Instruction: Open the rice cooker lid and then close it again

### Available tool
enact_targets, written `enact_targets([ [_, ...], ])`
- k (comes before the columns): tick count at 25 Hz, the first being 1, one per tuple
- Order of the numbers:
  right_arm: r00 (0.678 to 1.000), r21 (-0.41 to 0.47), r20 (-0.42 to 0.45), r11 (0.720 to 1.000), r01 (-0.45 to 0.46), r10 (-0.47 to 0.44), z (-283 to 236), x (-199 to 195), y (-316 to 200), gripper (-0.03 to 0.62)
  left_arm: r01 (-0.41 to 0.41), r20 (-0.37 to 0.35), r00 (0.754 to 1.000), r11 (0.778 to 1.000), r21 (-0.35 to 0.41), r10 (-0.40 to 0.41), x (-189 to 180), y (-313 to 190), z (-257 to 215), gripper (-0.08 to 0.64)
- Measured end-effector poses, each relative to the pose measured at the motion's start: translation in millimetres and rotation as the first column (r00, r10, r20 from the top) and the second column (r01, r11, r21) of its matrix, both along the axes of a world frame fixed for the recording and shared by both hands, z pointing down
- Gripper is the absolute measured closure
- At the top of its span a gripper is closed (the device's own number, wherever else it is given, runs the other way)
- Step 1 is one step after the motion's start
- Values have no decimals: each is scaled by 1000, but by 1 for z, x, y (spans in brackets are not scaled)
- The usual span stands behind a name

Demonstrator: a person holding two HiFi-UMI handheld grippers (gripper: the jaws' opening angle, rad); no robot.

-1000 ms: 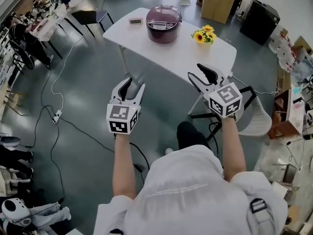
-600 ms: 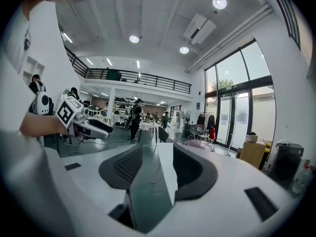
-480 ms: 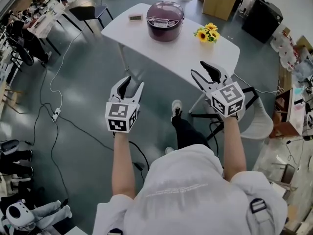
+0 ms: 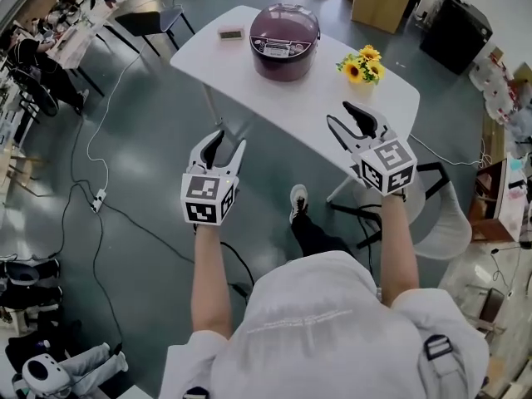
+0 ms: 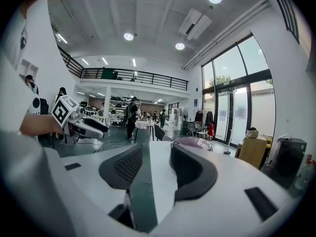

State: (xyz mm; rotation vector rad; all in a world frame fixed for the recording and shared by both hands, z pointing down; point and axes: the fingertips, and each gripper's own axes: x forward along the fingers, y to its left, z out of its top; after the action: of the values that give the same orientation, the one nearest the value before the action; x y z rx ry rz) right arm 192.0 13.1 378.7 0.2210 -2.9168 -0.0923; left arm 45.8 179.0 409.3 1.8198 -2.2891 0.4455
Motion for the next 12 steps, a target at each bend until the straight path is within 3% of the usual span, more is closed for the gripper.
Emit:
enact_targets([
  [12,1000,-33,7,999,7,-7,17,-86,-112,385,-7,-17,1000,998,-62,6,-75,-111,11,351],
])
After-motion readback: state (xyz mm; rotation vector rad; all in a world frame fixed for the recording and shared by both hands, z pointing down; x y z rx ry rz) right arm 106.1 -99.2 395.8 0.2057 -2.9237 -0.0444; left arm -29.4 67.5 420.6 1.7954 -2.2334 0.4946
